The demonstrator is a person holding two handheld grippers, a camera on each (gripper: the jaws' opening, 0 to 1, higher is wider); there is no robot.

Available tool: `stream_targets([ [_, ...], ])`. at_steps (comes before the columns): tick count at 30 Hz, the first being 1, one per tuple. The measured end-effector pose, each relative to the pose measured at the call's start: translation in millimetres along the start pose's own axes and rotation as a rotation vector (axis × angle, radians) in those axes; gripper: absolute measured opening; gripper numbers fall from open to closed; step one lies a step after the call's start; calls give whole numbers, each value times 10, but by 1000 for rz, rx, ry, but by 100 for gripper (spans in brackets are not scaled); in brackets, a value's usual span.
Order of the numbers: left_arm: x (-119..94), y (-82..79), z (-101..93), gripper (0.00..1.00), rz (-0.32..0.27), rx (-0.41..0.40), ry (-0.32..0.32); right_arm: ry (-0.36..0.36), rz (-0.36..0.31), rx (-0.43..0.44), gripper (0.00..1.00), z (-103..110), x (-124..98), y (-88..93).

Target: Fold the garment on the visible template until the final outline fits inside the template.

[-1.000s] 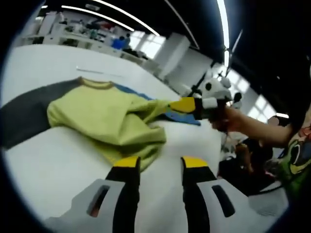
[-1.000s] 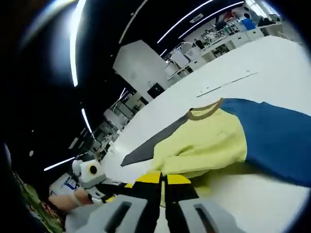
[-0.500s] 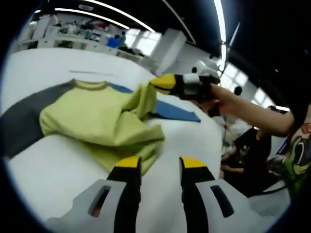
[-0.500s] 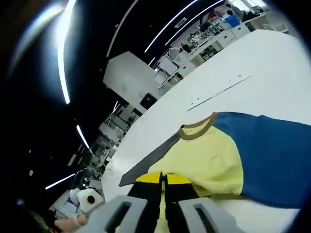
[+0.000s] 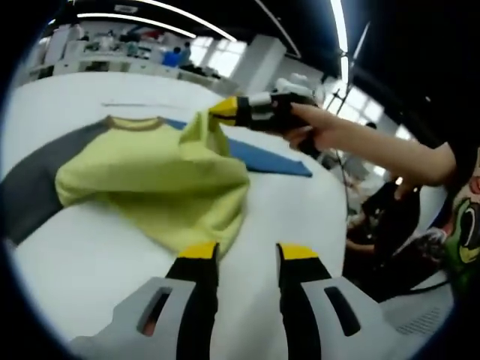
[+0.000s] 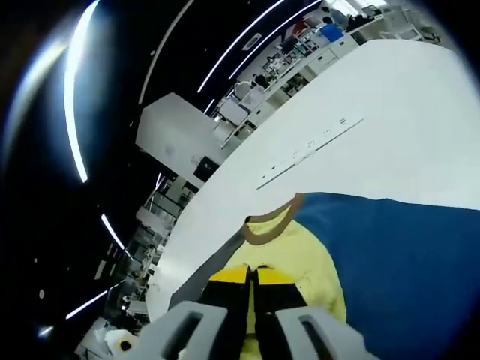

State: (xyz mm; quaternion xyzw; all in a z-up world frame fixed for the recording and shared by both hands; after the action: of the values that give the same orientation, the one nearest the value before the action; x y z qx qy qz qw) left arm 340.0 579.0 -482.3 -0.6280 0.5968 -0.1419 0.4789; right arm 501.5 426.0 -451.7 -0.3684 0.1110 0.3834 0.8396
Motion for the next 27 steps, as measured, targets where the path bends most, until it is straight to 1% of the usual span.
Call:
stream_targets([
  [7, -71, -28, 122, 27, 0, -4, -35, 70, -1, 9, 0, -222, 109, -65],
  [10, -73, -40, 152, 27, 0, -7, -42, 90, 2, 17, 0, -288, 146, -73],
  [12, -51, -23, 180, 26, 14, -4, -54, 102, 3, 11, 0, -314, 159, -72],
  [14, -28, 4, 211, 25, 46, 40, -90, 118, 11, -9, 0, -345, 171, -52],
  [15, -5, -33, 214, 24, 40, 101, -108, 117, 15, -11, 0, -348, 171, -43],
  [16, 10, -47, 207, 24, 40, 123, -113, 119, 18, -13, 0, -357, 169, -38],
  [18, 50, -78, 205, 24, 55, 171, -144, 126, 23, -29, 0, -374, 171, -29],
  [20, 98, -120, 192, 25, 65, 235, -152, 132, 27, -27, 0, -400, 179, -23],
  [24, 163, -155, 161, 25, 77, 256, -150, 136, 30, -27, 0, -417, 194, -22],
  [27, 196, -179, 169, 25, 81, 289, -160, 131, 33, -37, 0, -412, 193, -18],
])
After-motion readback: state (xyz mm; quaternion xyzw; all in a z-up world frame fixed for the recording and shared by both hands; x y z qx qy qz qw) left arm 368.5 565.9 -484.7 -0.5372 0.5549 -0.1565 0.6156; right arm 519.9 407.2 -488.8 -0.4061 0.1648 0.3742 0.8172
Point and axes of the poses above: the point that each gripper's makers call its tool centre point, and the gripper's own axes: x roughly forward along the fingers, z roughly to its left, y roughly out of its underside, the point moved 4 cm from there along -x, roughly backward along the fingers, and after that the axes turned 7 degrees about y, right-handed, at the moved point
